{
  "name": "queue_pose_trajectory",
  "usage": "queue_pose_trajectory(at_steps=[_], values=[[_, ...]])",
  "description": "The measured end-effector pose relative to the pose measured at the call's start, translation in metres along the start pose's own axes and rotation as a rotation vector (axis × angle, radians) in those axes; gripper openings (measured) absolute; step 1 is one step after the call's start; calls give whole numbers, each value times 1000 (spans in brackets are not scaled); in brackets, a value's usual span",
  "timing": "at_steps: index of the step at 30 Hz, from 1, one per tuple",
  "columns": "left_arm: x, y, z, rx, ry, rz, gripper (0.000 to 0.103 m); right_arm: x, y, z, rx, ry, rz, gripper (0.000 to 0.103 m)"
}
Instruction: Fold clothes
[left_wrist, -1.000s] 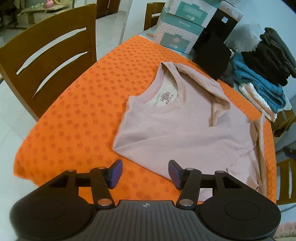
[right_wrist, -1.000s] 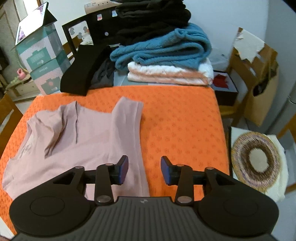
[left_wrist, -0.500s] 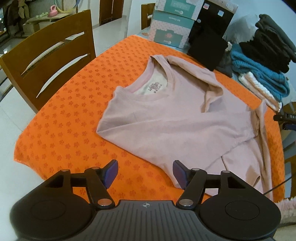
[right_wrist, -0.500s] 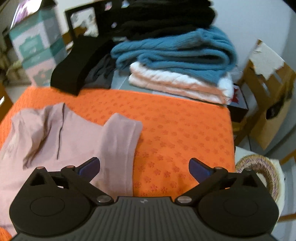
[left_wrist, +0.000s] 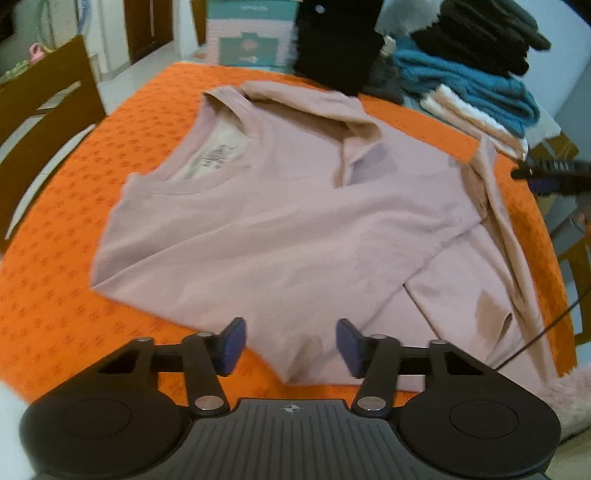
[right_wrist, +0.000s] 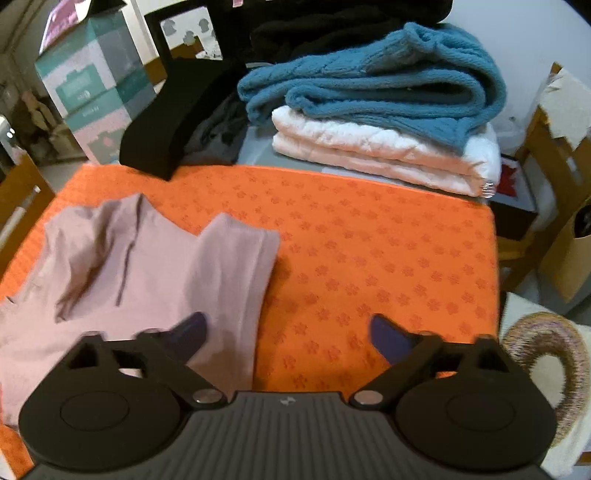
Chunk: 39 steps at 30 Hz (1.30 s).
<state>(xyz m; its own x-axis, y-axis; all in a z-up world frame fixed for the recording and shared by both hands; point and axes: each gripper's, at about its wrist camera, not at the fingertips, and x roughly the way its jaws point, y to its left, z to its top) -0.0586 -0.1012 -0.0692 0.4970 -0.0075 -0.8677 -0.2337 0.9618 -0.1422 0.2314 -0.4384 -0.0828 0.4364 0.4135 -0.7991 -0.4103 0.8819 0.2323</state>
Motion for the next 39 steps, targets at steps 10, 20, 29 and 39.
queue_pose_trajectory(at_steps=[10, 20, 29, 39], values=[[32, 4, 1, -25, 47, -24, 40, 42, 2, 29, -17, -3, 213, 74], [35, 1, 2, -22, 42, -6, 40, 33, -11, 28, 90, -72, 190, 8], [36, 3, 3, -53, 30, -14, 40, -25, -48, 26, 64, -115, -94, 7], [33, 5, 1, -56, 22, -27, 42, 34, -63, 7, -17, 11, -251, 26]])
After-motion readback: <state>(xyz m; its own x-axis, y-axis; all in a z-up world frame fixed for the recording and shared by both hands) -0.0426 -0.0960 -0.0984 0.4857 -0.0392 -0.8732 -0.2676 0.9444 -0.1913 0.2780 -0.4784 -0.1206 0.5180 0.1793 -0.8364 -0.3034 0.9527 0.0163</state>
